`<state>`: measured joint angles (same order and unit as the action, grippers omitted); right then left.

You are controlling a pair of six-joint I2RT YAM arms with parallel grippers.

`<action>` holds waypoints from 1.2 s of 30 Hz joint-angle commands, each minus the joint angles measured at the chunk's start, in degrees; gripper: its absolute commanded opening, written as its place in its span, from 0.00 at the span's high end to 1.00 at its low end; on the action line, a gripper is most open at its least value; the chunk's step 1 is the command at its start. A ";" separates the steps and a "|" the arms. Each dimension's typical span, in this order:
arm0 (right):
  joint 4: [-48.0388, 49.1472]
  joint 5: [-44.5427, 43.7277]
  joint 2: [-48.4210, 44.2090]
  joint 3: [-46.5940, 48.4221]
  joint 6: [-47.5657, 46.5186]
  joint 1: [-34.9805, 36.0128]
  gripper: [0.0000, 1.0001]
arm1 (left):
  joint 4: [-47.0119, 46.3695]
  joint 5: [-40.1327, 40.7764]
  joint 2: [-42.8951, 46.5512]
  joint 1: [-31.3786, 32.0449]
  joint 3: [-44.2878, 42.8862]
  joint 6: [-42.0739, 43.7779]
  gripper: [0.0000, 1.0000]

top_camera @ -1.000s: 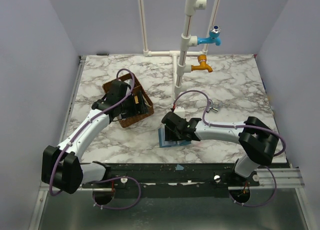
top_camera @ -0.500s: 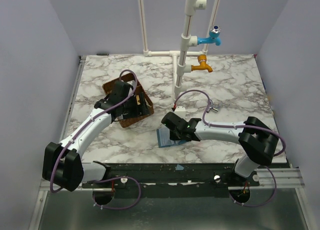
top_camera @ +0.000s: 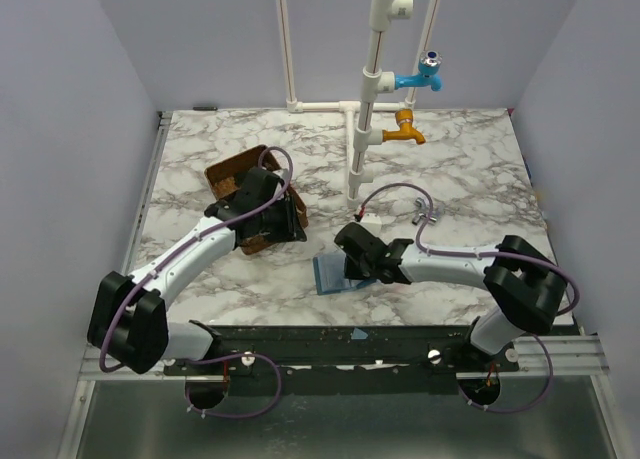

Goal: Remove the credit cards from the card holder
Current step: Remove the credit card from the card holder.

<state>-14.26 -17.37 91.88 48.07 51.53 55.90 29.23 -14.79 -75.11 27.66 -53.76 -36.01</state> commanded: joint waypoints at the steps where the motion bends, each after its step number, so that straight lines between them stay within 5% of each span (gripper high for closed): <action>1: 2.55 5.13 1.08 -5.39 1.60 -1.83 0.99 | -2.44 -1.69 -1.93 2.91 1.27 -1.80 0.74; 12: 10.42 10.75 -0.98 -10.86 3.66 -4.29 0.99 | -5.15 -3.50 -6.89 7.44 0.56 -3.54 0.95; 36: 13.79 13.37 -2.33 -12.99 4.84 -5.79 0.99 | -4.34 -4.24 -10.65 12.81 -3.90 -1.98 0.98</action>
<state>2.37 -5.82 88.38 37.06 56.14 50.04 25.43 -17.45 -84.58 39.18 -55.96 -38.83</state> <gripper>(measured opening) 0.007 0.022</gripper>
